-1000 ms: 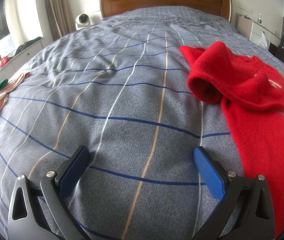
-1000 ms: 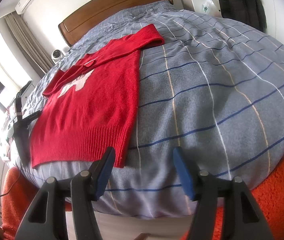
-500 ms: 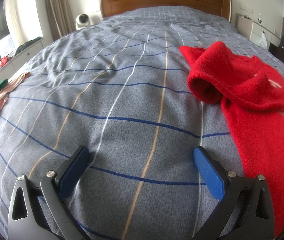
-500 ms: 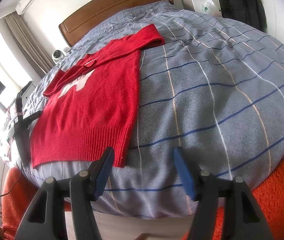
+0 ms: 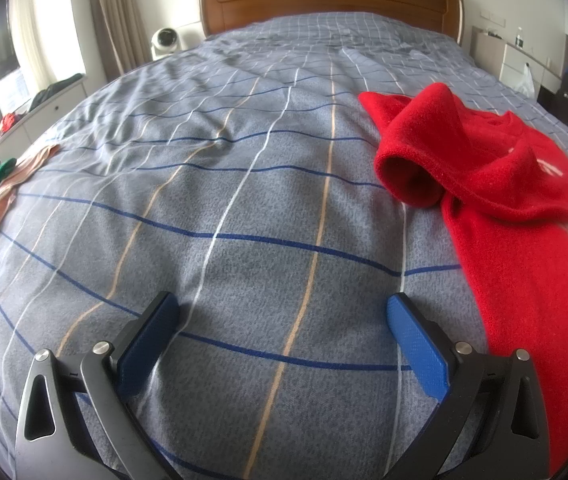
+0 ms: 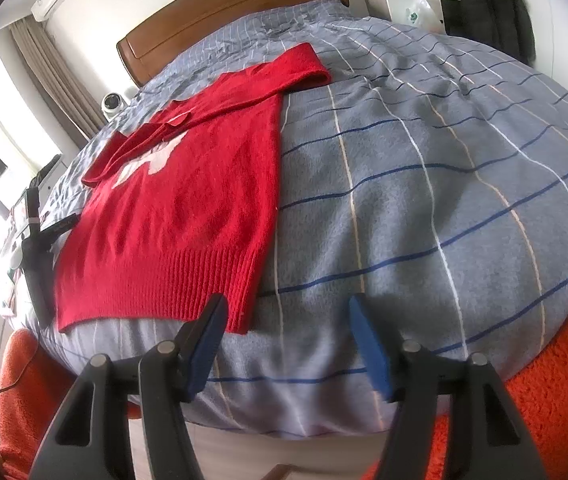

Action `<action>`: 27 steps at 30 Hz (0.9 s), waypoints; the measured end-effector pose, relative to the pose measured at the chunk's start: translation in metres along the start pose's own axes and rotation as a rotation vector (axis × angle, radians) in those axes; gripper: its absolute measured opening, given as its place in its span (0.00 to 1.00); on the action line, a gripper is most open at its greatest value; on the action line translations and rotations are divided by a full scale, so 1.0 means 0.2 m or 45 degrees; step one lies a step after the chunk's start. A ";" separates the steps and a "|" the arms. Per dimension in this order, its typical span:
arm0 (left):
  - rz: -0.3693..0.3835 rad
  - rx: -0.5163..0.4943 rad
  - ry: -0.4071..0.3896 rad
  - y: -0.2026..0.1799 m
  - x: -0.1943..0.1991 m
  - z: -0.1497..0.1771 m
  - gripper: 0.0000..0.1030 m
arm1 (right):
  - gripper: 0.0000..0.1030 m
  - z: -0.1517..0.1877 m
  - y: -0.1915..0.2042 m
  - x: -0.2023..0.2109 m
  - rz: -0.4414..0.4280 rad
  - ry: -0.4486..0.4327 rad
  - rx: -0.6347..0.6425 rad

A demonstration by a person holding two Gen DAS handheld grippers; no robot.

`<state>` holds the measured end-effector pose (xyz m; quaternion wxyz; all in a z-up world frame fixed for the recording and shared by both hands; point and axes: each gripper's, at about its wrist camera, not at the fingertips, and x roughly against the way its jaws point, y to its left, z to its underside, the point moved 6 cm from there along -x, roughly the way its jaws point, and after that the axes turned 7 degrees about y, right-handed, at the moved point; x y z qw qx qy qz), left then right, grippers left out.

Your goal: Fold small clothes

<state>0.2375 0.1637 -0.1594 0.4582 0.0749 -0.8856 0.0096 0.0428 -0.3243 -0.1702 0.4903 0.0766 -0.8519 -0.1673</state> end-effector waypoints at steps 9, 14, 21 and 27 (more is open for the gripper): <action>0.000 0.000 0.000 0.00 0.00 0.00 1.00 | 0.61 0.00 0.00 0.00 0.001 0.000 0.001; 0.000 0.000 0.000 0.00 0.00 0.00 1.00 | 0.61 0.00 0.00 0.00 -0.001 -0.002 0.000; 0.000 0.000 0.000 0.00 0.00 0.00 1.00 | 0.61 0.00 0.02 0.02 -0.011 -0.025 0.015; 0.000 0.000 0.000 0.00 0.00 0.00 1.00 | 0.61 0.00 0.04 0.03 -0.007 -0.037 0.055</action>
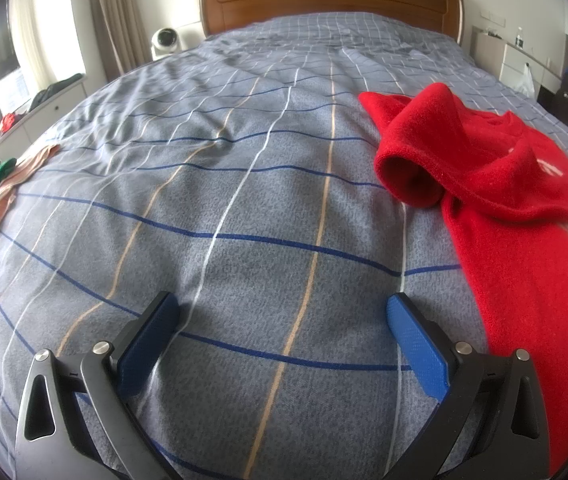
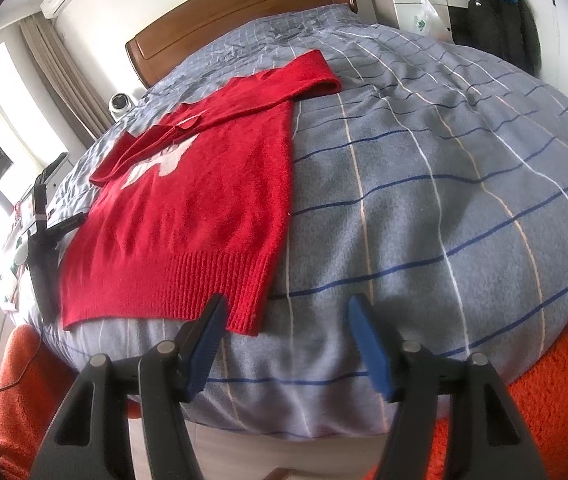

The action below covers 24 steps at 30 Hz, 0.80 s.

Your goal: Fold small clothes

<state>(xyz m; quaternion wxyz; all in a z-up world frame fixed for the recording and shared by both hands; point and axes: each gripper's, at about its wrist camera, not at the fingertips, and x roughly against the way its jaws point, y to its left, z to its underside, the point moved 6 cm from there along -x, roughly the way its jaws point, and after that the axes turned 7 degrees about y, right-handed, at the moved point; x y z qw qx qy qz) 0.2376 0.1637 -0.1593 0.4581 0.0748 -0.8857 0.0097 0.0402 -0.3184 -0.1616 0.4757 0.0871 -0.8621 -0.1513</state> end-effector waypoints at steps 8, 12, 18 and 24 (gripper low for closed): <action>-0.003 0.000 -0.009 0.00 0.00 0.00 1.00 | 0.61 0.00 0.05 -0.02 0.023 0.012 0.061; 0.001 0.001 -0.005 -0.01 0.00 -0.01 1.00 | 0.61 0.00 0.07 -0.03 0.024 0.015 0.082; 0.010 0.007 -0.005 0.00 0.01 -0.01 1.00 | 0.61 0.01 0.06 -0.04 0.022 0.026 0.074; 0.024 0.011 0.028 0.01 0.00 -0.01 1.00 | 0.61 0.01 0.06 -0.05 0.028 0.033 0.072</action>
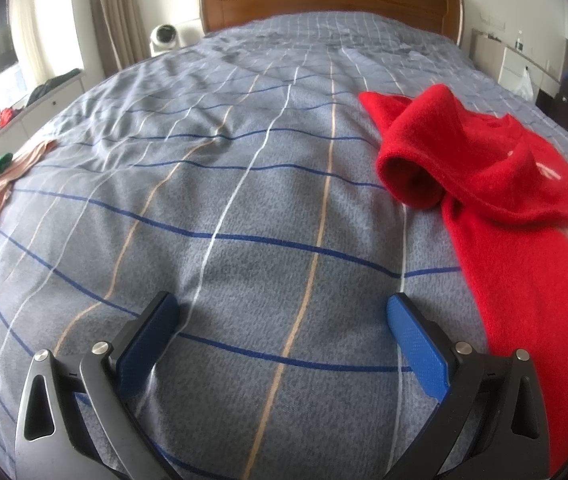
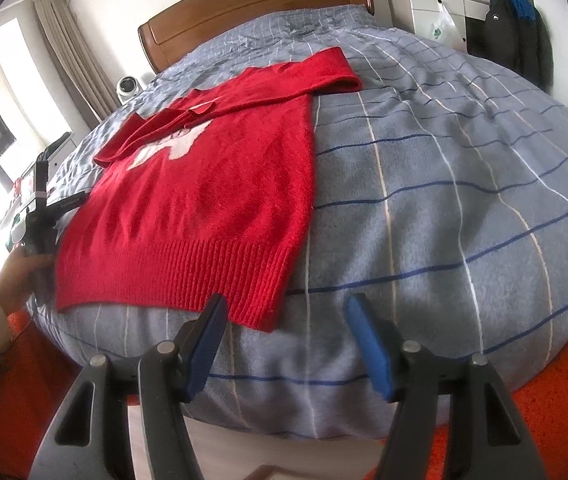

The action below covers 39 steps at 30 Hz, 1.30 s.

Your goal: Fold small clothes

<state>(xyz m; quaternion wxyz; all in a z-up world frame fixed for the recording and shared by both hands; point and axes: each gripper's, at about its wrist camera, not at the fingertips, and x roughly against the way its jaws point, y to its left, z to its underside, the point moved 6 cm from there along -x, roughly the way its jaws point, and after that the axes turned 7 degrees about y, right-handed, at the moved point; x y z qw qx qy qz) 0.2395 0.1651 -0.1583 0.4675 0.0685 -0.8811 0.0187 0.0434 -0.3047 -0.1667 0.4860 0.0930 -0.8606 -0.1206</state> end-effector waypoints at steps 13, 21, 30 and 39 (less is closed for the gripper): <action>0.092 0.024 0.147 0.02 0.02 0.02 1.00 | 0.61 -0.02 0.00 0.01 -0.002 0.007 -0.010; 0.407 -0.073 0.122 -0.07 0.64 0.28 1.00 | 0.63 -0.13 -0.10 0.16 -0.074 0.027 -0.039; 0.552 -0.104 0.363 -0.37 0.57 0.64 0.98 | 0.64 -0.10 0.03 -0.05 -0.241 0.203 0.003; 0.543 -0.108 0.383 -0.47 0.54 0.70 0.09 | 0.04 -0.11 0.04 -0.16 -0.246 0.247 0.018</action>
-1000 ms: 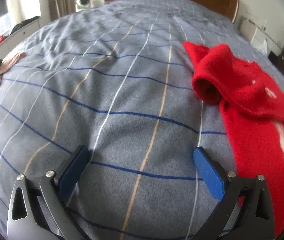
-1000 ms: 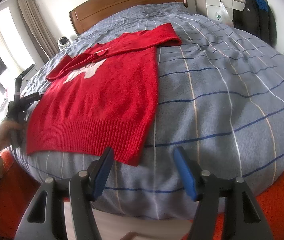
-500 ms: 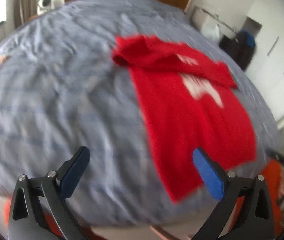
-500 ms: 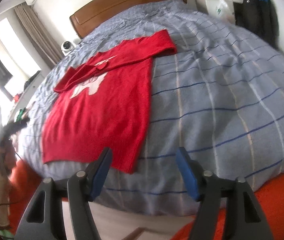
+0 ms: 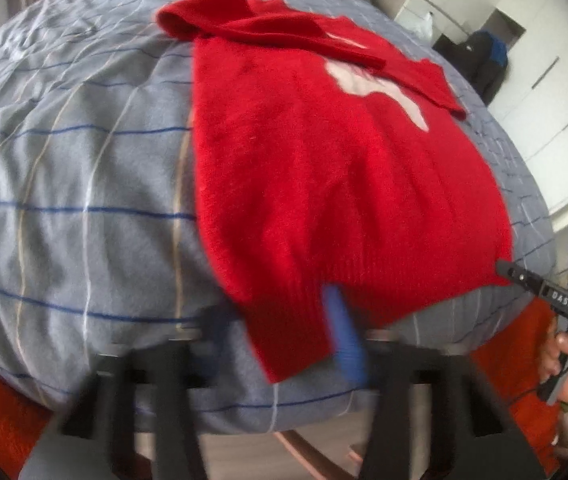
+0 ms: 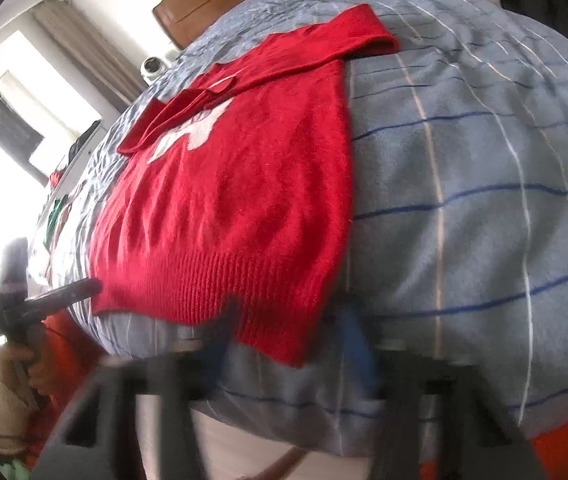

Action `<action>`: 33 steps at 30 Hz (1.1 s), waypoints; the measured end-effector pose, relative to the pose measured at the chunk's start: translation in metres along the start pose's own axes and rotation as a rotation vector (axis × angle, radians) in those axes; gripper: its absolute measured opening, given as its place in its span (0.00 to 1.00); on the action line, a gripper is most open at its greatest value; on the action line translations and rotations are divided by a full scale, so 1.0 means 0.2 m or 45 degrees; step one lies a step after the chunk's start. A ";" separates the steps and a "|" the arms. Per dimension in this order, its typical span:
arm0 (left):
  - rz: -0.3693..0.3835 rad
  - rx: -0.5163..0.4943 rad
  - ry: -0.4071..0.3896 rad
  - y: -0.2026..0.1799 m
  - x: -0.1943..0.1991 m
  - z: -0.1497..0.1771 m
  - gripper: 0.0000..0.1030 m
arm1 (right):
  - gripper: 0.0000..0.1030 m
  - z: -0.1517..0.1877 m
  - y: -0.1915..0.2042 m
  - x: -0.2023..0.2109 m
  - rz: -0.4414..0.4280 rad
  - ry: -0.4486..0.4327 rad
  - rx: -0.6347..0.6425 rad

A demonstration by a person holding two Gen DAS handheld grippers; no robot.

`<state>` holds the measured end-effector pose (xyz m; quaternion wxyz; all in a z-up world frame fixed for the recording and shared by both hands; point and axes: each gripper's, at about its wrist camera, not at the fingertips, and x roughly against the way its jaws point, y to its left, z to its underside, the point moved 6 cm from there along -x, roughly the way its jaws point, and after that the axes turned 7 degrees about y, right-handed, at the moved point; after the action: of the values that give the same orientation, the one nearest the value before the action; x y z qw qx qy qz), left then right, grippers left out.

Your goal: Fold small clothes

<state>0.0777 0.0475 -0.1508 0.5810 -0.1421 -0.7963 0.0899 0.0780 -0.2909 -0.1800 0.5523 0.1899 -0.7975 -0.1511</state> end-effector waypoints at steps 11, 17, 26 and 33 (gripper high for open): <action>-0.044 0.030 0.012 0.12 0.01 0.06 0.02 | 0.03 0.06 0.01 0.11 0.202 -0.011 0.018; -0.092 -0.026 -0.013 0.10 0.01 0.08 0.04 | 0.03 0.07 -0.06 0.01 0.216 0.024 -0.016; -0.152 -0.055 -0.086 0.02 0.12 0.08 0.58 | 0.26 0.10 -0.08 0.06 0.144 0.059 -0.109; -0.272 -0.061 -0.463 0.02 0.50 -0.06 0.80 | 0.37 -0.09 -0.14 0.38 0.486 -0.026 0.091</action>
<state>0.0605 0.0846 -0.0584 0.4306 -0.0521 -0.9005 0.0328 0.0739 -0.3516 -0.1247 0.5557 0.0532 -0.8295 -0.0174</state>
